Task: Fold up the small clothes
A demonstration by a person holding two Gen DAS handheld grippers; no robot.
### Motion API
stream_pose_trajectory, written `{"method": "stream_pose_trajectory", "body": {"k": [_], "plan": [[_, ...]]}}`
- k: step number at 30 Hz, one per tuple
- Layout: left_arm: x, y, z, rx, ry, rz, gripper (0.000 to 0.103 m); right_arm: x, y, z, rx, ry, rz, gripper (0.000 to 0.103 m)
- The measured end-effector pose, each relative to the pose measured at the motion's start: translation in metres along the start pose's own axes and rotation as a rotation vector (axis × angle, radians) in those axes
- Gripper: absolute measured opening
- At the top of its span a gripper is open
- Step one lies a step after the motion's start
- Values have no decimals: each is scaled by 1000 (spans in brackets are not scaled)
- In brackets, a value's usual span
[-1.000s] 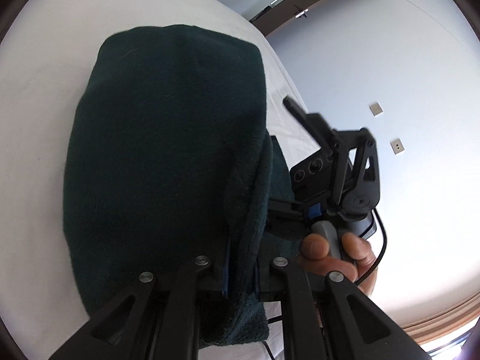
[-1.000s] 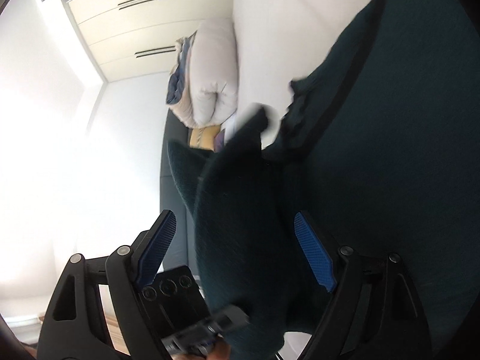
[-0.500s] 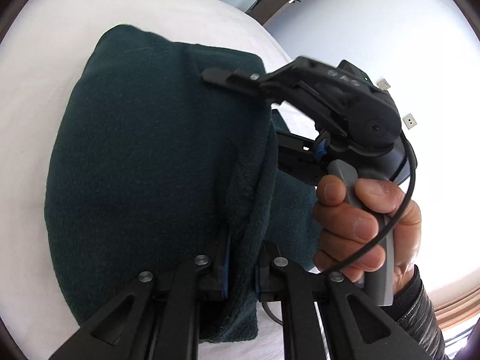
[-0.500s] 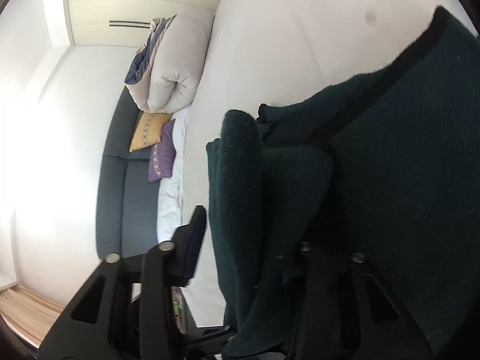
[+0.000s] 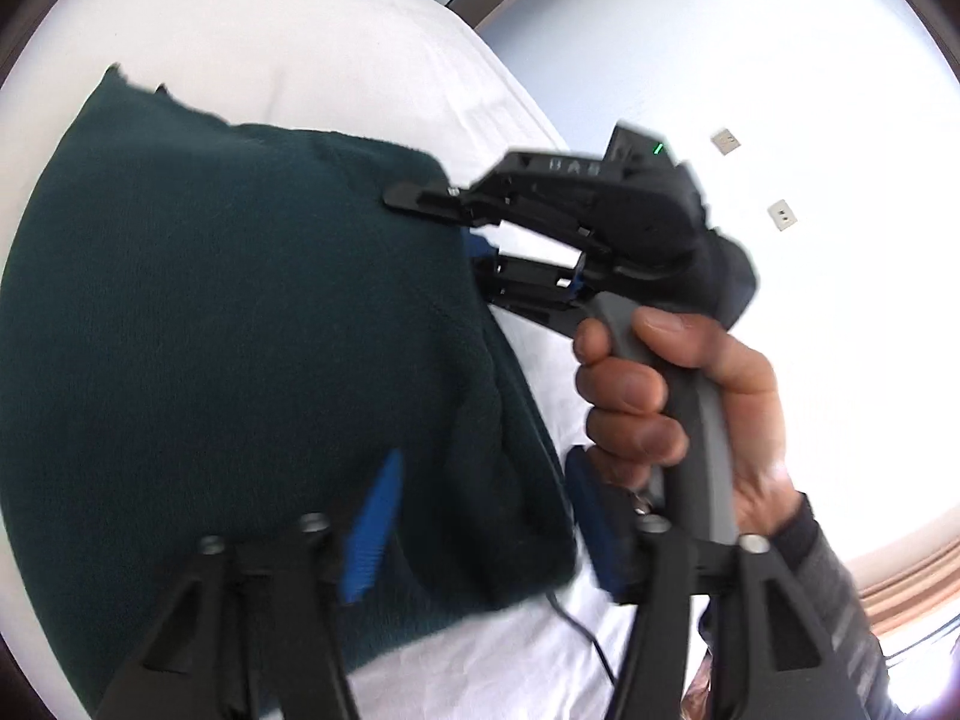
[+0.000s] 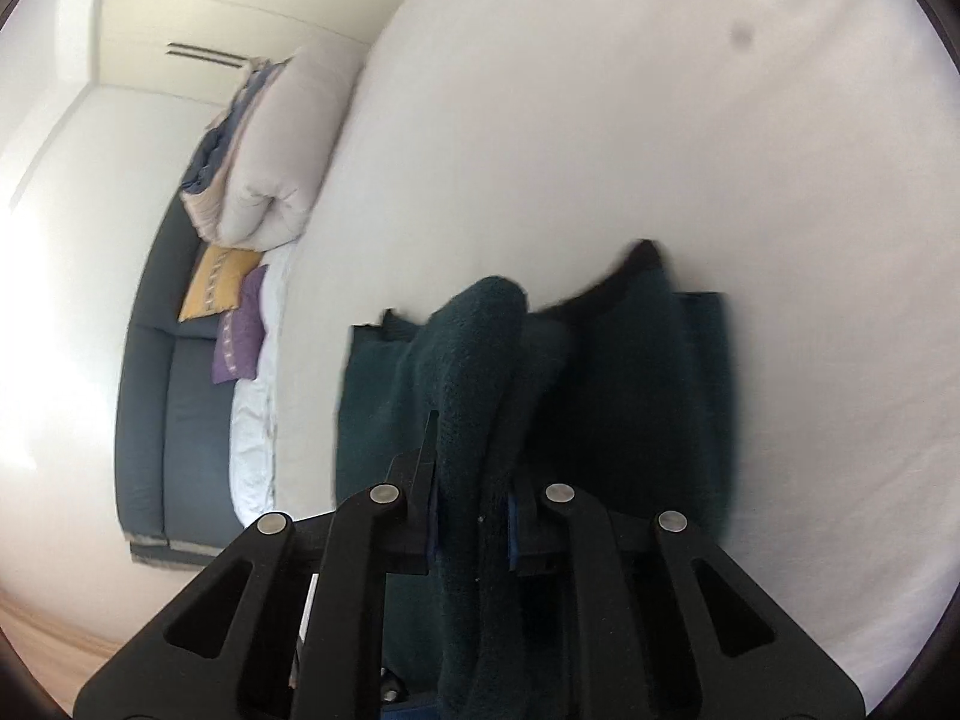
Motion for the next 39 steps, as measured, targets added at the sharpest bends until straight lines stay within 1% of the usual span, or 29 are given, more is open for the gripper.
{"method": "stream_pose_trajectory", "body": {"k": [1, 3, 4, 5, 7, 9, 11, 12, 13, 14, 15, 16, 18, 19, 21, 22, 24, 26, 28, 30, 31, 33, 34, 39], "plan": [[-4, 12, 6, 12, -17, -7, 68, 13, 2, -1, 1, -29, -12, 18], [-15, 42, 11, 63, -45, -35, 68, 23, 14, 3, 21, -53, -81, 23], [-22, 56, 6, 87, -48, -41, 68, 24, 17, 6, 24, -55, -97, 31], [-30, 72, 6, 117, -45, -50, 68, 25, 23, 13, 25, -46, -118, 50], [-46, 93, 3, 162, -25, -74, 68, 19, 30, 28, 37, -8, -144, 65], [-64, 106, 2, 181, 13, -97, 68, 11, 30, 46, 1, 33, -130, 66], [-79, 115, 3, 194, 30, -102, 68, 4, 26, 65, -35, 73, -83, 67], [-84, 118, 4, 195, 28, -107, 68, 3, 24, 74, -49, 92, -62, 66], [-87, 120, 7, 188, 23, -116, 68, 1, 20, 87, -66, 114, -33, 61], [-81, 116, 11, 184, 17, -128, 68, 1, 16, 95, -66, 130, 5, 46], [-76, 114, 13, 181, 14, -136, 68, 6, 16, 100, -62, 138, 49, 34], [-77, 115, 14, 180, 10, -135, 68, 12, 21, 104, -60, 131, 78, 16], [-76, 117, 13, 179, -3, -142, 68, 21, 32, 109, -30, 101, 76, 15], [-67, 101, 10, 178, -9, -145, 68, 19, 36, 110, -9, 111, 83, 14], [-60, 89, 0, 180, -29, -150, 68, 12, 47, 113, 20, 130, 81, 13], [-50, 76, -2, 182, -41, -156, 68, 7, 53, 113, 33, 143, 77, 13], [-31, 63, -10, 188, -66, -167, 68, 4, 71, 121, 53, 172, 65, 13], [-29, 57, -13, 182, -84, -188, 68, -1, 87, 123, 70, 179, 50, 13], [-30, 45, -14, 152, -79, -193, 68, 6, 96, 126, 78, 170, 52, 13], [-35, 32, -13, 121, -66, -179, 68, 33, 96, 127, 69, 125, 81, 13], [-38, 29, -11, 119, -67, -179, 66, 41, 82, 122, 59, 95, 85, 12], [-34, 28, -8, 128, -86, -187, 66, 61, 75, 121, 63, 51, -2, 11], [-31, 28, -8, 130, -92, -195, 66, 64, 76, 122, 70, 39, -31, 11], [-26, 38, -13, 173, -110, -236, 67, 47, 86, 130, 92, 75, 8, 13]]}}
Point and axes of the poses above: each gripper's, at about its wrist camera, not at the fingertips, and y roughly against the way its jaws point, x to its right, z to its underside, the point moved 6 cm from there along -y, roughly the way its jaws point, and after that the axes turned 9 degrees about -x, right-handed, at the moved point
